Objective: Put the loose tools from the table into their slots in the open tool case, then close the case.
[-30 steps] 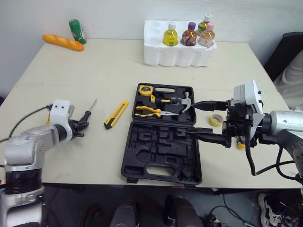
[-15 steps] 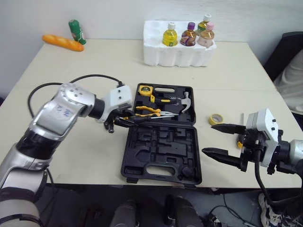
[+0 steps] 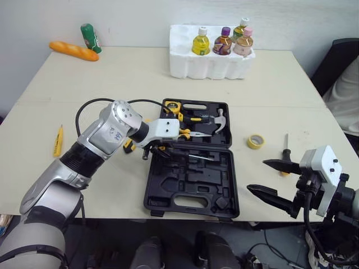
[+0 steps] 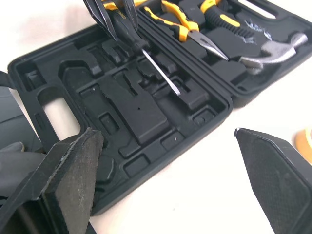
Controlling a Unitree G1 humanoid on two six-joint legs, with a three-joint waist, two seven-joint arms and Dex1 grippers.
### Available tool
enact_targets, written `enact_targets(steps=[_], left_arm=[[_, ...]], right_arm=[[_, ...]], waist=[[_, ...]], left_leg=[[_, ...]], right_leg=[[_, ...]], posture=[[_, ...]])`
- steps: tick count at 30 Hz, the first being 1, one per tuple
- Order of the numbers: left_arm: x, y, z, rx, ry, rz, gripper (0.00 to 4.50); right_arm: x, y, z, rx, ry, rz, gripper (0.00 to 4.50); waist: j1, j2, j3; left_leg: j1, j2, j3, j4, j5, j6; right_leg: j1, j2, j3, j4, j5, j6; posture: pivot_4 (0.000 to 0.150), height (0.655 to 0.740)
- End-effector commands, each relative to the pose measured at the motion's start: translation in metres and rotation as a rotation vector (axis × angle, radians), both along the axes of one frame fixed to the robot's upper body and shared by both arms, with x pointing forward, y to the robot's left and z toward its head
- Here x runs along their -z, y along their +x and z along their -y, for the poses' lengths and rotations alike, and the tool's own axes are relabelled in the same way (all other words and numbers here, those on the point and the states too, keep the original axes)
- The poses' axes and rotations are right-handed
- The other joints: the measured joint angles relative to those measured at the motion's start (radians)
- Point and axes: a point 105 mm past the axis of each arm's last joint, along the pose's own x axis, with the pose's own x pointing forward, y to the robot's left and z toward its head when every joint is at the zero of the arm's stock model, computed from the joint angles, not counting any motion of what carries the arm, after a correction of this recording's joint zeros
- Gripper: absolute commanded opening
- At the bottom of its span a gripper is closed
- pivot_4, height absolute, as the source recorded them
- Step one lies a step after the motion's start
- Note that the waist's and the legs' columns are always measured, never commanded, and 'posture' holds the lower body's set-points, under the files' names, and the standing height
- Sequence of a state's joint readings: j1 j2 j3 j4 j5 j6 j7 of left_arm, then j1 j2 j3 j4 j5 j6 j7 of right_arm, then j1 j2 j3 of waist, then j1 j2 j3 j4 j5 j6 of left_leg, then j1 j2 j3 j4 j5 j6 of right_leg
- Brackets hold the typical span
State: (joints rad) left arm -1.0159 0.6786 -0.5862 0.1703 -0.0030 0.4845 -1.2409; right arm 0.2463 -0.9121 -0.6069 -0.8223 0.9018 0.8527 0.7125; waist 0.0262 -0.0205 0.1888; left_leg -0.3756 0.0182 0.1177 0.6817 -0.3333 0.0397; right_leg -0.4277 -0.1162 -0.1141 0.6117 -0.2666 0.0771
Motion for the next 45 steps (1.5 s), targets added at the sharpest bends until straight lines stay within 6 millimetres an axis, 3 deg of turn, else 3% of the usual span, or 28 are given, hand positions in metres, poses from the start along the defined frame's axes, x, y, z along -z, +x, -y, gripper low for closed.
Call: enact_targets(steps=[1, 11, 15, 17, 19, 22, 27, 31, 37, 45], left_arm=[[-0.003, 0.008, 0.003, -0.015, 0.005, 0.026, 1.05], [-0.015, 0.019, 0.005, -0.057, -0.023, 0.013, 1.05], [-0.013, 0.015, 0.006, -0.029, -0.011, -0.003, 1.05], [-0.015, 0.008, 0.009, -0.002, -0.022, -0.039, 2.10], [-0.021, 0.002, 0.012, 0.004, -0.046, -0.071, 2.87], [-0.026, 0.005, 0.010, -0.010, -0.046, -0.041, 4.24], [-0.040, 0.003, 0.008, 0.025, -0.193, -0.100, 4.40], [-0.040, -0.002, 0.015, 0.140, -0.495, -0.151, 3.06], [-0.003, 0.007, 0.006, 0.091, -0.563, -0.184, 0.18], [0.025, 0.011, 0.006, 0.036, -0.554, -0.203, 0.08]], right_arm=[[-0.009, -0.003, -0.001, 0.004, -0.002, 0.048, 4.50], [-0.007, -0.003, -0.001, 0.014, -0.002, 0.042, 4.50], [-0.006, -0.003, -0.001, 0.021, 0.008, 0.043, 4.50], [-0.005, -0.003, -0.003, 0.020, 0.010, 0.041, 4.50], [-0.005, -0.003, -0.005, 0.018, 0.024, 0.044, 4.50], [-0.005, -0.004, -0.008, 0.015, 0.037, 0.044, 4.50], [0.000, -0.007, -0.010, 0.012, 0.031, 0.031, 4.50], [-0.002, -0.003, -0.008, 0.016, 0.029, 0.050, 4.50], [-0.003, 0.003, -0.006, 0.014, 0.017, 0.054, 4.50], [-0.002, 0.003, -0.005, 0.003, 0.010, 0.035, 4.50]], waist=[[0.000, 0.000, 0.000], [0.000, 0.000, 0.000], [0.000, 0.000, 0.000], [0.000, 0.000, 0.000], [0.000, 0.000, 0.000], [0.000, 0.000, 0.000], [-0.001, 0.000, 0.000], [-0.001, 0.000, 0.000], [-0.001, 0.000, 0.000], [0.000, 0.000, 0.000]], left_leg=[[0.000, 0.000, 0.000, 0.000, 0.000, 0.000], [0.000, -0.001, 0.000, 0.001, -0.001, 0.001], [0.000, -0.001, 0.000, 0.001, -0.001, 0.001], [0.000, 0.000, 0.000, 0.001, -0.001, 0.001], [0.000, 0.000, 0.000, 0.001, -0.001, 0.001], [-0.001, -0.001, 0.000, 0.001, -0.001, 0.001], [-0.001, 0.000, 0.000, 0.001, -0.001, 0.001], [0.000, -0.001, 0.000, 0.002, -0.001, 0.001], [0.000, 0.000, 0.001, 0.003, 0.000, 0.000], [0.000, -0.002, 0.001, 0.003, -0.002, 0.003]], right_leg=[[0.000, 0.000, 0.000, 0.000, 0.000, 0.000], [0.000, 0.000, 0.000, 0.000, 0.001, 0.001], [0.000, 0.000, 0.000, 0.000, 0.001, 0.001], [0.000, 0.000, 0.000, 0.000, 0.001, 0.001], [0.000, 0.001, 0.000, 0.000, 0.001, 0.001], [0.000, 0.001, 0.000, 0.001, 0.001, 0.001], [0.000, 0.001, 0.000, 0.001, 0.001, 0.001], [0.001, 0.000, 0.000, 0.001, 0.001, 0.001], [0.001, 0.001, 0.000, 0.002, 0.001, 0.002], [0.002, 0.000, 0.001, 0.002, 0.003, 0.005]], posture=[[0.150, 0.7367], [0.150, 0.7367], [0.150, 0.7367], [0.150, 0.7367], [0.150, 0.7367], [0.150, 0.7367], [0.150, 0.7367], [0.150, 0.7367], [0.150, 0.7367], [0.150, 0.7367]])
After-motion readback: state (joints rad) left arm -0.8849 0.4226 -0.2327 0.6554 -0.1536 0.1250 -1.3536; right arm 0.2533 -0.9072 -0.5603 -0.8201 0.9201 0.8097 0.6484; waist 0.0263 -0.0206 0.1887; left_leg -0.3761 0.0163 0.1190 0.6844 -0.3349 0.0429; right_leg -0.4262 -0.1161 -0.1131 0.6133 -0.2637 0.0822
